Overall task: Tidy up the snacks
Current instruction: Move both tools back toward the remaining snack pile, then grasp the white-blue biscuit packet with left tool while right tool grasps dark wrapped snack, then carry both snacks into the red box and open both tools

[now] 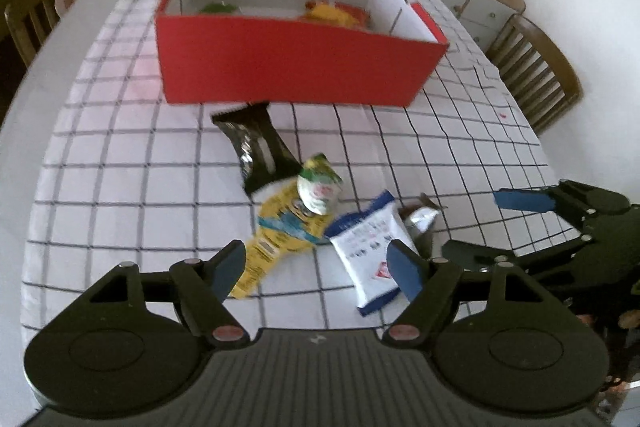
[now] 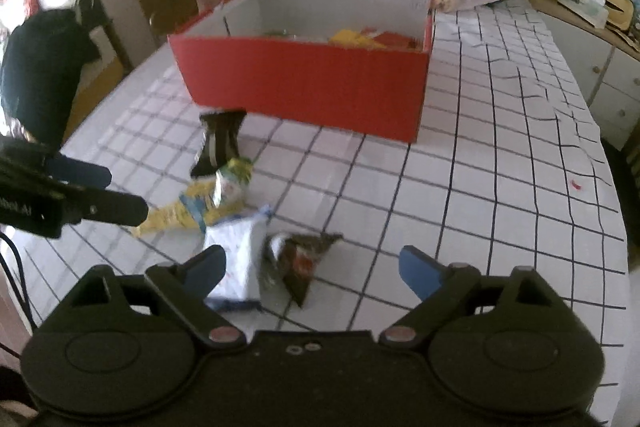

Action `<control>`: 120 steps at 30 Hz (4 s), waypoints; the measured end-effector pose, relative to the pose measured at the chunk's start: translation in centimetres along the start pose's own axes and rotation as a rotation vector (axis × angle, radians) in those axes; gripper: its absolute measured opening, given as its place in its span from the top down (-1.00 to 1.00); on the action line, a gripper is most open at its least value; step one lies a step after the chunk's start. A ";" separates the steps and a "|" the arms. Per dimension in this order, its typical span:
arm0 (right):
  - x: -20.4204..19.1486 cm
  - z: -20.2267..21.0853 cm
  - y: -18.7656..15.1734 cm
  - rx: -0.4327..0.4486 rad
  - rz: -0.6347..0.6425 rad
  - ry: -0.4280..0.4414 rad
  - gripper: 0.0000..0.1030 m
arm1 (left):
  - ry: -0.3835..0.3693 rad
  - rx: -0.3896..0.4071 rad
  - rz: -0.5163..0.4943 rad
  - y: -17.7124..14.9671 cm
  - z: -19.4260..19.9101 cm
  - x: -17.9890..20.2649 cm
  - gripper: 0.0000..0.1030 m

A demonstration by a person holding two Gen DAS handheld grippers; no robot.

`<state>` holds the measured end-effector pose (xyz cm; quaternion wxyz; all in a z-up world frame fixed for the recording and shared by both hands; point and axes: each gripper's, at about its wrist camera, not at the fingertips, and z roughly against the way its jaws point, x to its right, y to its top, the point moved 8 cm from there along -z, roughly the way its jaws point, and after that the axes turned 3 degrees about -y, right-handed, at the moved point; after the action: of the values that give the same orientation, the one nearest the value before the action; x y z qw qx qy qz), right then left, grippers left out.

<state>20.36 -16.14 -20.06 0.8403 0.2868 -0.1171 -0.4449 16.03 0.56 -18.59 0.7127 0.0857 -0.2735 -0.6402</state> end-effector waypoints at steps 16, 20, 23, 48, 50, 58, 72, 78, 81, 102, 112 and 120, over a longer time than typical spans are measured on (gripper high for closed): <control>1.9 -0.9 -2.1 -0.048 0.012 0.004 -0.67 | -0.053 -0.189 0.231 -0.6 -5.9 2.2 -0.50; 2.1 -0.9 -2.3 -0.049 0.012 0.010 -0.66 | -0.031 -0.209 0.234 -0.7 -6.8 2.6 -0.50; 2.0 -1.1 -2.5 -0.054 0.012 0.014 -0.65 | -0.015 -0.225 0.252 -0.8 -7.3 2.4 -0.50; -0.5 -3.5 -1.6 -0.063 0.075 0.042 -0.43 | -0.018 -0.224 0.257 -1.4 -6.9 0.7 0.09; -0.8 -3.9 -1.4 -0.061 0.083 0.047 -0.38 | -0.022 -0.217 0.252 -1.5 -6.5 0.6 0.09; -1.8 -5.0 -0.3 -0.045 0.077 0.063 0.01 | -0.018 -0.196 0.243 -2.0 -5.3 0.0 0.09; -1.4 -3.9 -0.5 -0.001 -0.004 0.040 0.36 | -0.003 -0.158 0.221 -2.2 -3.8 -0.2 0.09; -1.3 -1.7 -0.1 0.033 -0.040 0.031 0.37 | 0.018 -0.120 0.196 -1.6 -2.2 -0.2 0.09; -1.3 -0.3 0.5 0.062 -0.055 0.031 0.37 | 0.027 -0.088 0.171 -1.1 -1.2 -0.1 0.09; -2.9 7.1 8.2 0.236 -0.012 0.016 0.38 | 0.062 0.141 0.067 6.7 6.3 0.0 0.09; -2.1 6.7 13.2 0.283 0.023 -0.008 0.38 | 0.095 0.207 0.034 11.8 7.3 -0.1 0.09; -0.2 4.6 16.8 0.282 0.003 -0.023 0.38 | 0.131 0.219 0.034 16.2 6.3 -1.5 0.09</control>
<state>29.56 -10.35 -6.50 0.7908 0.3970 -0.1883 -0.4261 26.82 6.16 -6.10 0.7261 0.2002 -0.2961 -0.5874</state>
